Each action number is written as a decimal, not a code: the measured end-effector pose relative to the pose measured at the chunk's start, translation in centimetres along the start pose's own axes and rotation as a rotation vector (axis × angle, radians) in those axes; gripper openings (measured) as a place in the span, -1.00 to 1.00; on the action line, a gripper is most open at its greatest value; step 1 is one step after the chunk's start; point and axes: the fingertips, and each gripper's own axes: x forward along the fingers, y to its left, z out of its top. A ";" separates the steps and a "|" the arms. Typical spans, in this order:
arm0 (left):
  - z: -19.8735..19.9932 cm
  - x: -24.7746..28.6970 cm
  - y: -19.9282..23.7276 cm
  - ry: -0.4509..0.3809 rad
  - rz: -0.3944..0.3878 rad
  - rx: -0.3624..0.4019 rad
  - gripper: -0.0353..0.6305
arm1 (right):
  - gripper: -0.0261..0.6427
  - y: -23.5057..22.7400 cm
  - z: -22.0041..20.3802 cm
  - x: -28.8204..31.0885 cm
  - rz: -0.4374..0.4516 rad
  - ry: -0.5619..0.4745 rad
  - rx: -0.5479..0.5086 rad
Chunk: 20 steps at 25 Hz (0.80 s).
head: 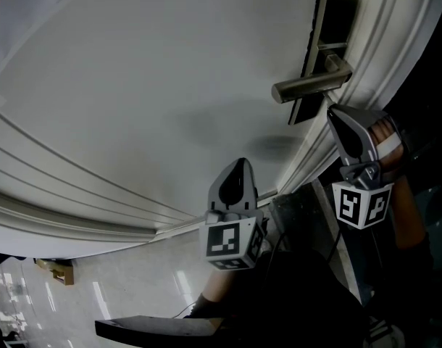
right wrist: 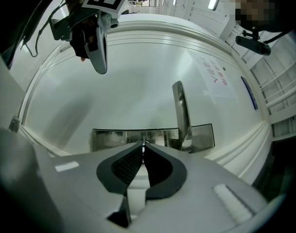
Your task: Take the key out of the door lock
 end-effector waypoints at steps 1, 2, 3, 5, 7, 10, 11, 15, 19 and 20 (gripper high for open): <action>0.0 0.0 0.0 0.001 0.000 -0.001 -0.89 | -0.89 0.0 0.0 0.0 0.000 0.000 0.000; 0.0 0.0 0.0 0.002 -0.001 -0.002 -0.89 | -0.89 0.0 0.0 -0.1 -0.001 0.001 0.001; -0.1 0.0 -0.1 0.003 -0.001 -0.003 -0.89 | -0.89 0.0 0.0 -0.1 -0.001 0.000 0.001; -0.1 0.1 -0.2 0.002 -0.004 -0.002 -0.89 | -0.89 0.0 0.1 -0.2 -0.001 -0.001 0.001; 0.0 0.1 -0.3 0.000 -0.008 0.003 -0.89 | -0.89 0.0 0.1 -0.3 -0.001 -0.002 0.003; -0.1 0.2 -0.3 0.003 -0.004 -0.002 -0.89 | -0.89 0.0 0.1 -0.4 -0.001 -0.004 0.006; -0.1 0.2 -0.2 0.006 0.002 -0.005 -0.89 | -0.89 0.0 0.1 -0.4 0.000 -0.005 0.006; -0.1 0.1 -0.3 0.005 -0.001 -0.005 -0.89 | -0.89 0.0 0.1 -0.4 -0.002 -0.007 0.006; -0.1 0.1 -0.2 0.008 0.011 -0.012 -0.89 | -0.89 0.0 0.0 -0.5 -0.003 -0.006 0.004; -0.2 0.1 -0.4 0.008 0.000 -0.005 -0.89 | -0.89 0.0 0.0 -0.5 -0.004 -0.006 0.004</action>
